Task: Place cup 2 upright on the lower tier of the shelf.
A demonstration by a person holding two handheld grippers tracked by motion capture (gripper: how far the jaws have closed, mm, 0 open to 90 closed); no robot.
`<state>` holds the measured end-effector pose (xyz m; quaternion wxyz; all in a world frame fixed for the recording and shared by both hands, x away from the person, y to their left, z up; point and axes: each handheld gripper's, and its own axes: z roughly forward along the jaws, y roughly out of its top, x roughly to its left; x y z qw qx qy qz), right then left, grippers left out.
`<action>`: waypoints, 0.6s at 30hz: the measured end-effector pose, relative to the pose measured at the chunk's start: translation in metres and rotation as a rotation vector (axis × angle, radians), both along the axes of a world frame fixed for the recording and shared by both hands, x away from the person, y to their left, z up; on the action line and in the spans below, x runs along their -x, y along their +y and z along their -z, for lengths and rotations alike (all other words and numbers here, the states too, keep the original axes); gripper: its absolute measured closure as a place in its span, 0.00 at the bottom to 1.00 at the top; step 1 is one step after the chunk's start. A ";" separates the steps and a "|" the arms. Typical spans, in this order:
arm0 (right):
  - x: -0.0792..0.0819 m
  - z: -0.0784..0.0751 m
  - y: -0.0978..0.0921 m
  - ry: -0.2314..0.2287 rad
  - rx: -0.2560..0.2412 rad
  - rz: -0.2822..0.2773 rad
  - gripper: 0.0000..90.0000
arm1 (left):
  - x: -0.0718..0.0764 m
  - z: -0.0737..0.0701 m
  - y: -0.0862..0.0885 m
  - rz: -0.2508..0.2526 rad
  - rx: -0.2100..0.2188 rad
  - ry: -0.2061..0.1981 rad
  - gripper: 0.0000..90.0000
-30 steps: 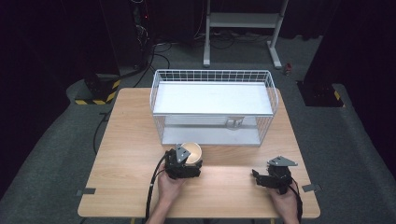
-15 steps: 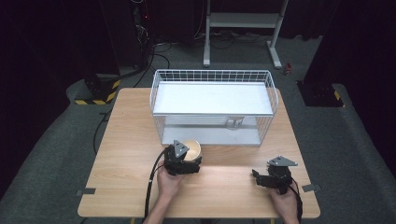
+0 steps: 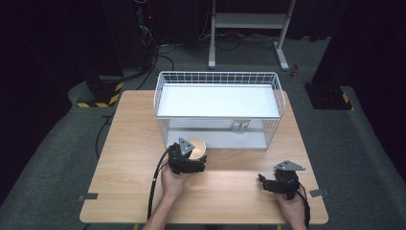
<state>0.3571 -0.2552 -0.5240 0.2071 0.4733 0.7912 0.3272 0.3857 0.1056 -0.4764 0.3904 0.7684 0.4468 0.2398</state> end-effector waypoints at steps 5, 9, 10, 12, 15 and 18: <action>0.000 0.000 0.000 0.000 0.000 0.001 0.21 | -0.007 -0.002 0.000 -0.009 -0.004 0.004 0.10; 0.000 0.000 0.000 0.000 0.000 0.001 0.21 | -0.013 -0.005 0.000 -0.008 -0.004 0.008 0.10; 0.000 0.000 0.000 0.000 0.000 0.000 0.21 | -0.014 -0.005 0.000 -0.011 -0.008 0.002 0.10; 0.000 0.000 0.000 0.000 0.000 0.000 0.21 | -0.018 -0.005 0.000 -0.017 -0.006 0.004 0.10; 0.000 0.000 0.000 -0.001 0.001 -0.001 0.21 | -0.022 -0.006 -0.001 -0.028 -0.007 0.007 0.10; 0.000 0.000 0.000 0.000 0.000 0.000 0.21 | -0.028 -0.006 -0.004 -0.026 -0.021 0.008 0.10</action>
